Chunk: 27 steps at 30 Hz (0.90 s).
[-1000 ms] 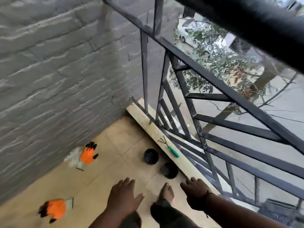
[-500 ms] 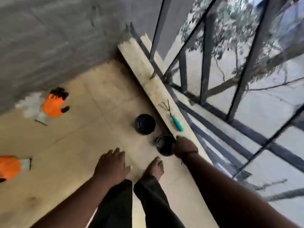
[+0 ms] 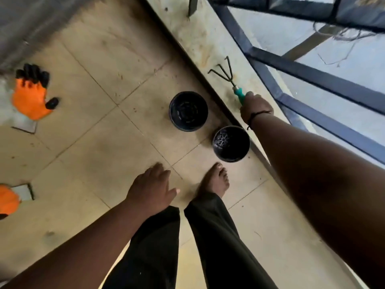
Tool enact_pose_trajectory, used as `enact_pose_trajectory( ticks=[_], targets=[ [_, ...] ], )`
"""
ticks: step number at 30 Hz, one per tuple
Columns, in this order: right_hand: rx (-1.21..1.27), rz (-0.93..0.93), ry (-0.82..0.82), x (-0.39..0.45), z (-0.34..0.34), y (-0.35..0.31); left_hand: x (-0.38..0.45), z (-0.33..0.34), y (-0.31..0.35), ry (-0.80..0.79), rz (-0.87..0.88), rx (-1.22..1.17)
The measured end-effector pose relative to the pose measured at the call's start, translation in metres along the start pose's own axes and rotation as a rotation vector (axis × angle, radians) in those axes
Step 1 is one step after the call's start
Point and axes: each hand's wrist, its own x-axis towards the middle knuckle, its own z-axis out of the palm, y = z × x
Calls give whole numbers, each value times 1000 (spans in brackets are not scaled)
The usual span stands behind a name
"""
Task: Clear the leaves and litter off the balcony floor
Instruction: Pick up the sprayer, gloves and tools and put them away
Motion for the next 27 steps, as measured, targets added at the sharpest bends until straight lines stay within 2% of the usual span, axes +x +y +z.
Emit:
enact_pose_trajectory(
  ticks=[5,9,11,13,15,16,17,19,23,27],
  targets=[
    [204,-28,27,-47,-16,12,-21,-7,15,-17,-18,-48],
    [340,-53,-21,-139,-34,30,-61,-25,33,-12,-32,-193],
    [425,-106,-59,-194,-50,38,-88,-41,42,5,-127,-494],
    [506,-191,-106,-253,-66,42,-115,-65,52,25,-344,-1080],
    [577,-265,-140,-313,-91,40,-150,-106,57,42,-478,-1706],
    [606,-295,-145,-342,-107,37,-171,-131,56,80,-502,-1902],
    [623,-335,-151,-364,-120,34,-187,-154,54,91,-501,-1999],
    [623,-408,-128,-402,-154,23,-226,-208,50,71,-382,-1978],
    [619,-481,13,-450,-223,3,-299,-295,54,-31,-116,-1554],
    [670,-531,159,-483,-284,-1,-367,-362,76,38,77,-1363]
  ],
)
